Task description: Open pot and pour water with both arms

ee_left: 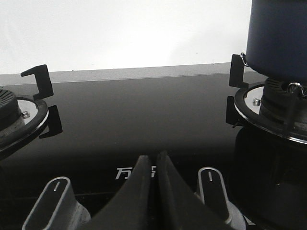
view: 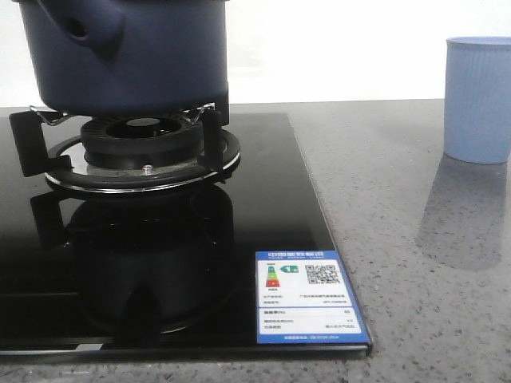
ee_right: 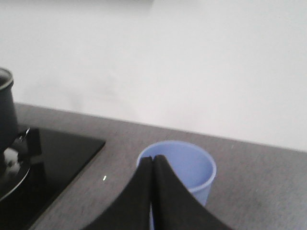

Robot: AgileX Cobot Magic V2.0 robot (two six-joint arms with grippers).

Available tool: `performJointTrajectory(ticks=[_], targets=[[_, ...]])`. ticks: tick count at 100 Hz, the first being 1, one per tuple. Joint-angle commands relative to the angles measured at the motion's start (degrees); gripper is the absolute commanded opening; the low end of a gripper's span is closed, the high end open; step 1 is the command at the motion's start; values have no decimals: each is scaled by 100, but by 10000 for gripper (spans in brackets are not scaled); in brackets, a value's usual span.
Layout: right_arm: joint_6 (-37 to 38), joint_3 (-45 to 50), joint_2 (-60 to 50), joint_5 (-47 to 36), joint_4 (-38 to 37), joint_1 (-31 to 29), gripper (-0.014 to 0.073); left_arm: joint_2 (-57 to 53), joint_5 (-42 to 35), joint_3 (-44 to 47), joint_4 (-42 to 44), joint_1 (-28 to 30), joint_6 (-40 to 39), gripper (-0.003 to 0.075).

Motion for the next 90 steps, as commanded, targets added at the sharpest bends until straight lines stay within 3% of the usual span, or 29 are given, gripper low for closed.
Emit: performJointTrajectory(ticks=[1,17,25,30,55,90], targets=[[-1451,-77,-18,269,1848,189,-61,-141,-410,83,-52,6,-47,-16],[-4169,-37,-102,1921,4963,870,-61,-141,-410,83,-52,6,-47,-16],[-5438,-34,-175,2455,5533,1225,-61,-141,-410,83,-52,6,-47,-16],[-5792,-19,-235,2580,5652,1425,-61,-141,-410,83,-52,6,-47,-16],[-5931,545,-1182,3254,5839,1589,-61,-141,-410,83,-52,6,-47,-16],[-5930,1962,-3011,3170,6119,1589,-61,-141,-410,83,-52,6,-47,-16]])
